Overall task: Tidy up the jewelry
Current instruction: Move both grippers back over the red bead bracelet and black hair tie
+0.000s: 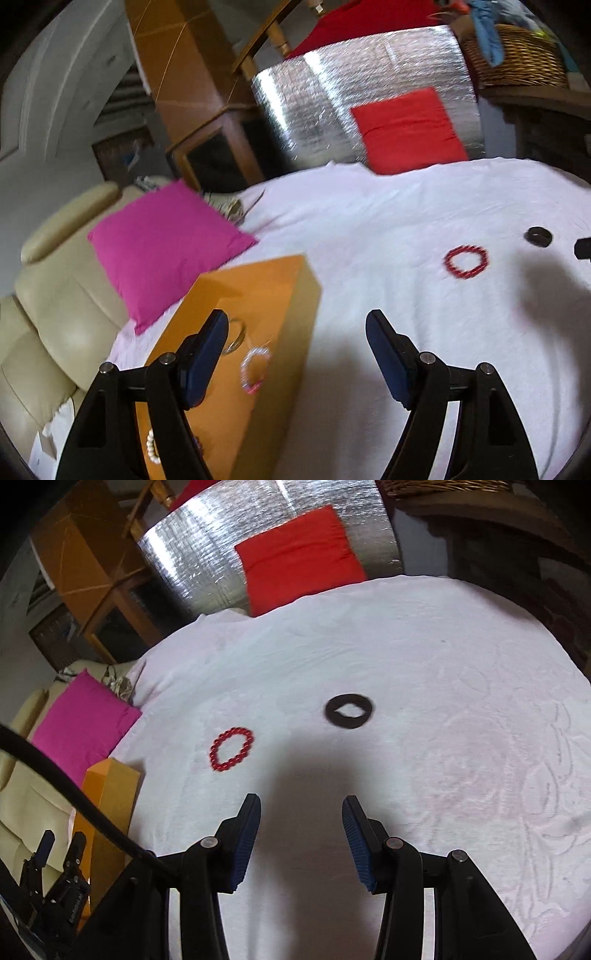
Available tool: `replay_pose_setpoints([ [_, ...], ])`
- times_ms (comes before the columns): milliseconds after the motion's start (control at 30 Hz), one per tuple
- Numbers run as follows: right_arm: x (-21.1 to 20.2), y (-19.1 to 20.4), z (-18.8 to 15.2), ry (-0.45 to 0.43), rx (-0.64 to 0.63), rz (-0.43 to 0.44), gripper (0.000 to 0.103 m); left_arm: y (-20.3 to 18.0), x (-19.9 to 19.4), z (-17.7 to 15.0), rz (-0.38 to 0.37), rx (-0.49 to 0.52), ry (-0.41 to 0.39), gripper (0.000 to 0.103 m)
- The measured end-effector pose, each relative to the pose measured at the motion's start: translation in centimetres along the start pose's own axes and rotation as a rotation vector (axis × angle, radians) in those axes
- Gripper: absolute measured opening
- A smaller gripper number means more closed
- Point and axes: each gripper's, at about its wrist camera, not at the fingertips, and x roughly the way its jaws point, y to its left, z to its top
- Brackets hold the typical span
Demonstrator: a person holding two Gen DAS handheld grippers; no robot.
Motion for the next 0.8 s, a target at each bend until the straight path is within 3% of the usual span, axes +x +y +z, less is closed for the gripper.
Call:
replay_pose_setpoints([
  [67, -0.5, -0.9, 0.2, -0.003, 0.016, -0.001, 0.05, -1.4, -0.4, 0.2, -0.006, 0.027, -0.02, 0.078],
  [200, -1.2, -2.9, 0.7, -0.008, 0.067, 0.017, 0.05, -4.3, -0.9, 1.2, -0.097, 0.032, 0.002, 0.078],
  [467, -1.9, -7.0, 1.4, -0.008, 0.193, 0.037, 0.05, -8.6, 0.7, 5.5, -0.288, -0.11, 0.082, 0.078],
  [633, -0.7, -6.7, 1.8, 0.01, 0.192, 0.038, 0.05, -9.3, 2.9, 5.5, -0.299, -0.137, 0.102, 0.078],
  [800, 1.4, -5.1, 1.8, 0.048, 0.156, 0.017, 0.05, -9.4, 5.1, 4.0, -0.31, -0.129, 0.212, 0.078],
])
